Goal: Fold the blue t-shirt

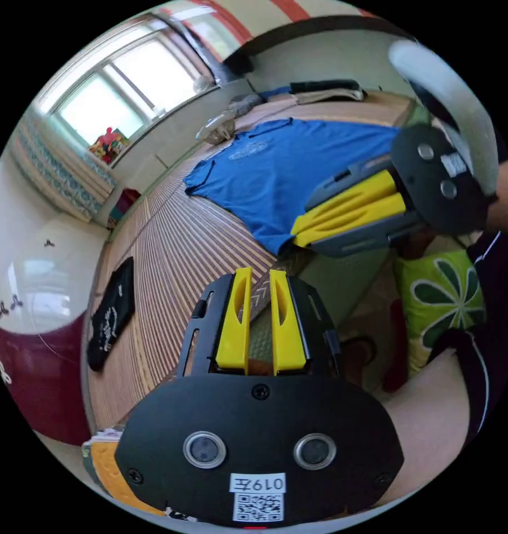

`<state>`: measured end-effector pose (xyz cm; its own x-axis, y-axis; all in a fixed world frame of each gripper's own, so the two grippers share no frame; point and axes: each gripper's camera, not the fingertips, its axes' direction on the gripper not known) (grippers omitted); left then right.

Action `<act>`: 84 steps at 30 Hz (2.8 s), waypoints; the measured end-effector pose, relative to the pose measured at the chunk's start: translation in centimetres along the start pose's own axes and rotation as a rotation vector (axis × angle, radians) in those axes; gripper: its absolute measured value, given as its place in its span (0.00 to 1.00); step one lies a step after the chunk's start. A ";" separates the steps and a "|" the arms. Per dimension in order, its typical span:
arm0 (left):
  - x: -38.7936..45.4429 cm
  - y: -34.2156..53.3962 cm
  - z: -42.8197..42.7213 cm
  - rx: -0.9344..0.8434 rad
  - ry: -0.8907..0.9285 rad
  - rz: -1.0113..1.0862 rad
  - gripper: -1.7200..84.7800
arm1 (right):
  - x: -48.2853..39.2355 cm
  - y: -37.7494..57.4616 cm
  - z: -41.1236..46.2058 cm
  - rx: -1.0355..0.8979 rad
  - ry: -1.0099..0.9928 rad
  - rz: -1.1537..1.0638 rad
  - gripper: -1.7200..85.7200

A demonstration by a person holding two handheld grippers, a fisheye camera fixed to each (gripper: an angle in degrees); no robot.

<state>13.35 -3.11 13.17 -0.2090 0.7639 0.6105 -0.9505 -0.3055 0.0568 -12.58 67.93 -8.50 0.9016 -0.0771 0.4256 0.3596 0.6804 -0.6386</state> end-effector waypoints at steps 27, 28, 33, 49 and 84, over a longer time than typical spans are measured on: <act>32.4 -5.0 -4.4 0.063 -0.345 0.364 0.04 | 7.9 2.6 -9.2 -0.025 -0.138 -0.118 0.07; 33.1 -5.0 -4.4 0.059 -0.343 0.370 0.04 | 8.5 3.2 -10.2 -0.019 -0.149 -0.105 0.08; 37.0 -4.5 -4.5 0.043 -0.412 0.458 0.03 | 10.7 6.7 -14.9 0.003 -0.079 -0.049 0.11; 39.5 -3.1 -5.2 -0.010 -0.515 0.477 0.02 | 22.3 18.7 -27.8 -0.039 0.193 0.359 0.09; 25.3 -2.7 -8.9 0.032 -0.231 0.178 0.02 | 14.0 18.9 -29.1 -0.452 0.694 -0.390 0.02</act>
<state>8.63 22.09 21.39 -0.3106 0.5478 0.7768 -0.8950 -0.4438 -0.0450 13.87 58.45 -33.26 0.5858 -0.7620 0.2761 0.5969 0.1752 -0.7830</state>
